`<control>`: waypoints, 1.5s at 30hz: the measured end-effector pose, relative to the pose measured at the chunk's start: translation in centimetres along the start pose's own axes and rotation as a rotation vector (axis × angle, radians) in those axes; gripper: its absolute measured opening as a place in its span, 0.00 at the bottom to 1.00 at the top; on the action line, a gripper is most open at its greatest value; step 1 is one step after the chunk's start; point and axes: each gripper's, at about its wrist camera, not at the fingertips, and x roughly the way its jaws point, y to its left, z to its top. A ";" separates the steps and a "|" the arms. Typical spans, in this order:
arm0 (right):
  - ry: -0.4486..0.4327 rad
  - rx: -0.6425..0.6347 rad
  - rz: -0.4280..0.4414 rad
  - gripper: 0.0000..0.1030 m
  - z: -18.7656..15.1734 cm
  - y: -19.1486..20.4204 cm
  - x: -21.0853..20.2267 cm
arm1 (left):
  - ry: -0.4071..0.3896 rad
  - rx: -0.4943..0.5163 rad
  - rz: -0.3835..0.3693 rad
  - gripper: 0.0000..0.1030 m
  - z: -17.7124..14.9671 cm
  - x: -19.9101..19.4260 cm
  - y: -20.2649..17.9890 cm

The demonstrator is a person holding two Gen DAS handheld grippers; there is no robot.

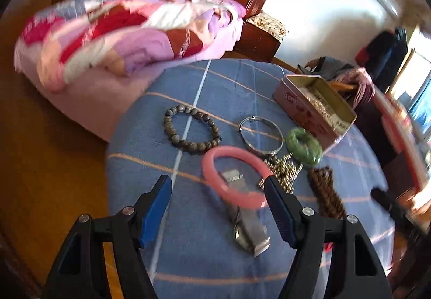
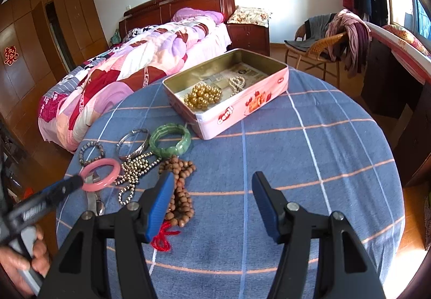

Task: Organize jewelry
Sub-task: 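Withdraw both tools from the tin back over the table, then move the left tool to the pink bangle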

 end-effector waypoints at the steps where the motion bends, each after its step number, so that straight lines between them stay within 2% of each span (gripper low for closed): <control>1: 0.000 -0.001 -0.001 0.62 0.0 0.0 0.0 | 0.022 -0.012 0.003 0.58 0.3 0.6 0.0; 2: 0.000 -0.001 -0.001 0.62 0.0 -0.1 0.0 | 0.015 0.002 0.025 0.56 0.7 0.8 -0.4; 4: -0.003 0.000 -0.004 0.62 0.0 0.0 0.0 | 0.038 -0.007 -0.009 0.44 1.1 1.3 -0.4; 5: -0.004 0.002 -0.006 0.62 0.0 0.0 0.0 | 0.061 -0.033 -0.033 0.44 1.3 1.8 -0.3; 7: -0.001 0.009 -0.005 0.62 0.1 -0.2 0.1 | 0.118 -0.063 -0.058 0.29 1.4 3.0 -0.3; 9: 0.001 0.013 -0.003 0.62 0.1 -0.3 0.1 | 0.119 -0.027 -0.044 0.23 1.3 3.3 -1.1; 15: 0.005 0.020 -0.005 0.62 0.1 -0.8 0.3 | 0.097 0.011 -0.063 0.20 1.4 3.0 -2.1; 20: 0.014 0.040 0.003 0.62 0.0 -1.3 0.5 | -0.003 0.033 -0.143 0.18 2.2 0.7 -2.9; 24: 0.036 0.055 0.027 0.59 -0.2 -1.5 1.1 | -0.050 0.070 -0.168 0.18 2.5 -1.0 -3.7; 29: 0.063 0.069 0.049 0.56 -0.4 -1.5 1.6 | -0.048 0.070 -0.240 0.18 2.6 -1.5 -4.1; 33: 0.064 0.080 0.053 0.56 -0.3 -1.7 1.5 | -0.026 0.091 -0.339 0.16 2.2 -1.7 -4.6; 34: 0.065 0.081 0.053 0.56 -0.3 -1.7 1.5 | -0.021 0.109 -0.322 0.16 2.1 -1.6 -4.8; 36: 0.065 0.081 0.054 0.56 -0.3 -1.6 1.5 | -0.021 0.169 -0.222 0.16 1.6 -1.1 -5.1; 40: 0.067 0.071 0.053 0.56 -0.3 -1.5 1.6 | 0.003 0.192 -0.130 0.15 1.0 -0.4 -4.2; 41: 0.067 0.071 0.054 0.56 -0.3 -1.5 1.6 | 0.000 0.195 -0.121 0.11 1.0 -0.5 -4.0; 42: 0.067 0.072 0.056 0.56 -0.3 -1.5 1.6 | -0.005 0.196 -0.121 0.01 1.0 -0.6 -3.9; 45: 0.070 0.074 0.055 0.56 -0.2 -1.4 1.7 | -0.037 0.210 -0.139 0.00 1.2 -1.4 -3.9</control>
